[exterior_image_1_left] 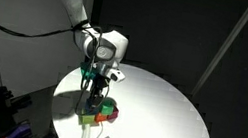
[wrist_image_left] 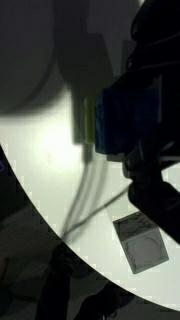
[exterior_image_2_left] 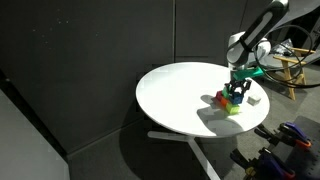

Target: Put the blue block on top of the yellow block.

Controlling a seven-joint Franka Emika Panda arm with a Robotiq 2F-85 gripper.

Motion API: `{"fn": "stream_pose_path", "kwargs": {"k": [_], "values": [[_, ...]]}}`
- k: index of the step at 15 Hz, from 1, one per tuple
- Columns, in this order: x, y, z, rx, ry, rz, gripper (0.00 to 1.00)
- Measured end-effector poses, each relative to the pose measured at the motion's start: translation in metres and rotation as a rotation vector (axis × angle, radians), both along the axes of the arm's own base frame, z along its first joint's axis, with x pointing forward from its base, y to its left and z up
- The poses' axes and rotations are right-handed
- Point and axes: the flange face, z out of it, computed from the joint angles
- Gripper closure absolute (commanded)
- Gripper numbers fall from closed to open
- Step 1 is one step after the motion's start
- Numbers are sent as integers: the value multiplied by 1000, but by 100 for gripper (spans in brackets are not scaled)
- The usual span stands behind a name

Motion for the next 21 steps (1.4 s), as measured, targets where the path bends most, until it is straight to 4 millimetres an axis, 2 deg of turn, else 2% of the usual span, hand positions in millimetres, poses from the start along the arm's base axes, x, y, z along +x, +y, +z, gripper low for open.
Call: {"fn": "stream_pose_path", "kwargs": {"k": [20,21], "values": [[6,-3,0,7,-9,-23,68],[6,-4,0,7,-8,-24,43]]}}
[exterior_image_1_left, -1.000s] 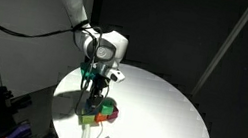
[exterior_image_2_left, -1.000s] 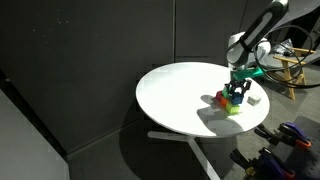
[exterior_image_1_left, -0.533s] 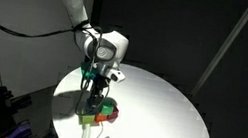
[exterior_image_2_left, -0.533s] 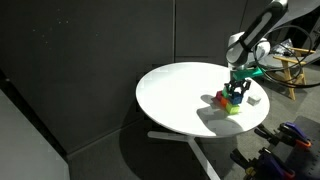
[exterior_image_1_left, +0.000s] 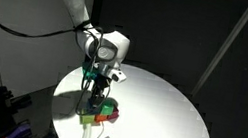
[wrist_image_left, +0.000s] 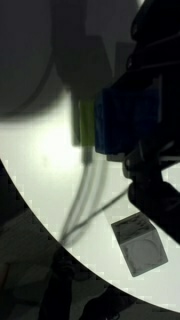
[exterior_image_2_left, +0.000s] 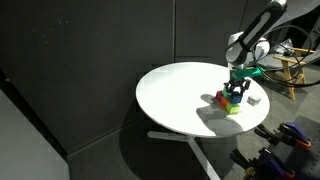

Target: Put the blue block on top of the yellow block.

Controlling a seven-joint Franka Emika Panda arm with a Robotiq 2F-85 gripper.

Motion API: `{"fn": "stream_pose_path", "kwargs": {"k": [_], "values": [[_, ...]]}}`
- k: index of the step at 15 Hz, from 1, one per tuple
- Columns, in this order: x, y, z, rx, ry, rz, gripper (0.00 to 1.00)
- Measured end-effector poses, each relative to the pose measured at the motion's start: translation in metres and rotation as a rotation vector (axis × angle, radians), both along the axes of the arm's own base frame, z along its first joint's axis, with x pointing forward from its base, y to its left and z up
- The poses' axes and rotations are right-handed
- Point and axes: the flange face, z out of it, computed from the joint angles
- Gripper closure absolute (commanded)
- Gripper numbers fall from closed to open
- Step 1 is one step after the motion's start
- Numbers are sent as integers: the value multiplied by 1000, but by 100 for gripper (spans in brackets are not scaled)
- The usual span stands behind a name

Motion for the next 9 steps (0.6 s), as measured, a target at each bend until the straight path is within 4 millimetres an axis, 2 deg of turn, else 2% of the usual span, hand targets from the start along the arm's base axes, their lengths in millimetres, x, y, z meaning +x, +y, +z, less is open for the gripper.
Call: {"fn": "stream_pose_path", "kwargs": {"k": [2,3,4,5,9], "values": [[0,0,-2,0,3,0,17],[0,0,-2,0,4,0,14],[0,0,-3,0,5,-1,5],[0,0,-3,1,6,-1,1],[-1,0,-3,2,11,-1,0]]}}
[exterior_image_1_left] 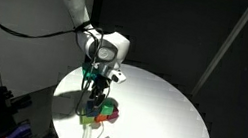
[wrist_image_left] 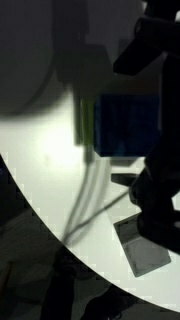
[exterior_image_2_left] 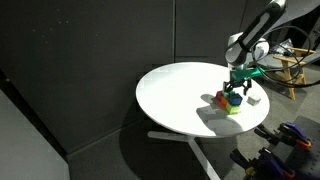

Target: Put the blue block on top of the yellow block.

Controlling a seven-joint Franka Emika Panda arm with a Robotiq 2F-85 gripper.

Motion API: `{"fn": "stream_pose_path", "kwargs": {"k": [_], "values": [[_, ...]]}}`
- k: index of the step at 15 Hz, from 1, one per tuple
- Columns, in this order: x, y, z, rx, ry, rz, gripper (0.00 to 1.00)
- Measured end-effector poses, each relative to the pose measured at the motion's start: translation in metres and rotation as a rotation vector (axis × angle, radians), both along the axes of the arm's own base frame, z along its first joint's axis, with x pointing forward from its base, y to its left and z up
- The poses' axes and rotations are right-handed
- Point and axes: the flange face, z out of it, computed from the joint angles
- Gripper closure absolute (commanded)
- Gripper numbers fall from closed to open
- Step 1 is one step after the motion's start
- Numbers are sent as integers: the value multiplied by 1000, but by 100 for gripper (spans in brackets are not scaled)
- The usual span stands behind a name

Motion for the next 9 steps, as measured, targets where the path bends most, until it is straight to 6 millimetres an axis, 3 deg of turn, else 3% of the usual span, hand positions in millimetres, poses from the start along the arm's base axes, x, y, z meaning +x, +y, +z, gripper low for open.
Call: {"fn": "stream_pose_path", "kwargs": {"k": [9], "values": [[1,1,4,7,7,6,0]]}}
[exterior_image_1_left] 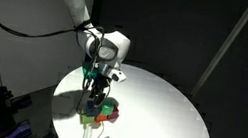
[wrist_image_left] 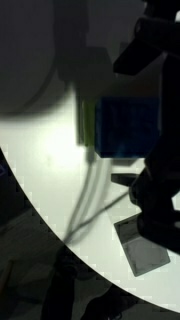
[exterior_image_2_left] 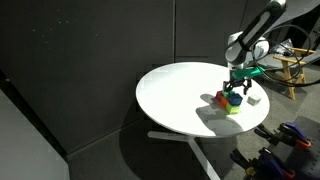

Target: Put the blue block on top of the yellow block.

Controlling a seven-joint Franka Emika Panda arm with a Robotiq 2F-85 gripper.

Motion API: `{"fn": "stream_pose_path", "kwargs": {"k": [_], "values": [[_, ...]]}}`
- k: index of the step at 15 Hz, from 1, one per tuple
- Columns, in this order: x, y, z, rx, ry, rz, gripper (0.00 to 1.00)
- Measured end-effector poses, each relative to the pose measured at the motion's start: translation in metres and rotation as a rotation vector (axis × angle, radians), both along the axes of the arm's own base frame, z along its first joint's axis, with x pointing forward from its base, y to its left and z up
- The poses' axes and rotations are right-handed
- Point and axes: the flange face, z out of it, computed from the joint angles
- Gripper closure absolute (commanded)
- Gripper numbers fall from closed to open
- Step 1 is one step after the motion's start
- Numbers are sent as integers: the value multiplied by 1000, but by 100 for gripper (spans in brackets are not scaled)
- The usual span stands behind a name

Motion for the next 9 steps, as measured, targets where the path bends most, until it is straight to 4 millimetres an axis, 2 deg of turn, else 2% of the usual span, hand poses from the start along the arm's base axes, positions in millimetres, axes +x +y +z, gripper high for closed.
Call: {"fn": "stream_pose_path", "kwargs": {"k": [5,9], "values": [[4,1,9,2,-18,11,0],[11,3,25,-2,-60,22,0]]}}
